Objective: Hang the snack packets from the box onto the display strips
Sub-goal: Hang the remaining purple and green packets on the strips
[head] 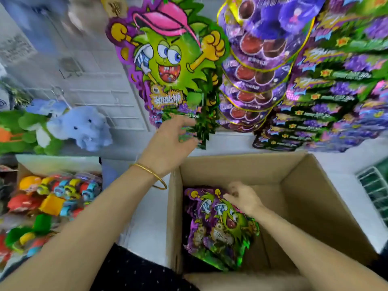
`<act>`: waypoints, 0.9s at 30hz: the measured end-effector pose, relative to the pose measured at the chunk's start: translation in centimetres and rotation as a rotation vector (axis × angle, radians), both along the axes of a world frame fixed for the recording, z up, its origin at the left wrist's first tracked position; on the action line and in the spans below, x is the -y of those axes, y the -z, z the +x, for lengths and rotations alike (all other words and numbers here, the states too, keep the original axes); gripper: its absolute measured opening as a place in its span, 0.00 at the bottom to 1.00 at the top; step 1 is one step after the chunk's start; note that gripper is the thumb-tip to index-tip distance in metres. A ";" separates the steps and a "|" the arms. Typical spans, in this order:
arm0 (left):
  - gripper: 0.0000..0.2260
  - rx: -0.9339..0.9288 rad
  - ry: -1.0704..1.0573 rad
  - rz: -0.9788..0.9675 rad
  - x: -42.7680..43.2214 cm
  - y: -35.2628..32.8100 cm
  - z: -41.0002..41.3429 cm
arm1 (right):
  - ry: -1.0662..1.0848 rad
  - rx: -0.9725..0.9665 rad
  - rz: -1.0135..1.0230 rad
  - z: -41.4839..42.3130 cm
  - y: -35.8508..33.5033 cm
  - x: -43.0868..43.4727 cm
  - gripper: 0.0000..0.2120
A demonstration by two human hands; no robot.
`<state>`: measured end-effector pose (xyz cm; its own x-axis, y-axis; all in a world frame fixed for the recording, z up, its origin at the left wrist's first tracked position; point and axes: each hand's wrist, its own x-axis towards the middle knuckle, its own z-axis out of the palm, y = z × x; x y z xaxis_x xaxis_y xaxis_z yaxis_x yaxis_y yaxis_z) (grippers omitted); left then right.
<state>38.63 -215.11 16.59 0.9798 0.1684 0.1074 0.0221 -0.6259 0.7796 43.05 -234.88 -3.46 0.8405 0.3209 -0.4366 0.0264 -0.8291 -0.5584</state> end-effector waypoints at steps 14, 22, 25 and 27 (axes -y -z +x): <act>0.12 -0.197 0.014 -0.083 -0.3 1.4 1.3 | 0.260 -0.271 -0.264 -3.9 8.6 -4.3 0.54; 0.12 -0.245 0.027 -0.096 0.5 2.0 1.6 | 0.211 -0.075 -0.157 -3.6 6.2 -0.3 0.12; 0.12 -0.364 0.040 -0.120 1.4 3.4 1.8 | 0.249 -0.003 -0.061 -3.1 3.5 1.8 0.07; 0.17 -0.519 0.026 -0.200 2.5 4.2 1.7 | 0.254 0.040 0.062 -2.5 1.0 2.6 0.15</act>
<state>40.37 -217.64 12.44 0.8998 0.1111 -0.4219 0.4213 -0.4723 0.7742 40.52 -237.52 -4.44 0.9138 0.1226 -0.3872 -0.1549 -0.7761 -0.6113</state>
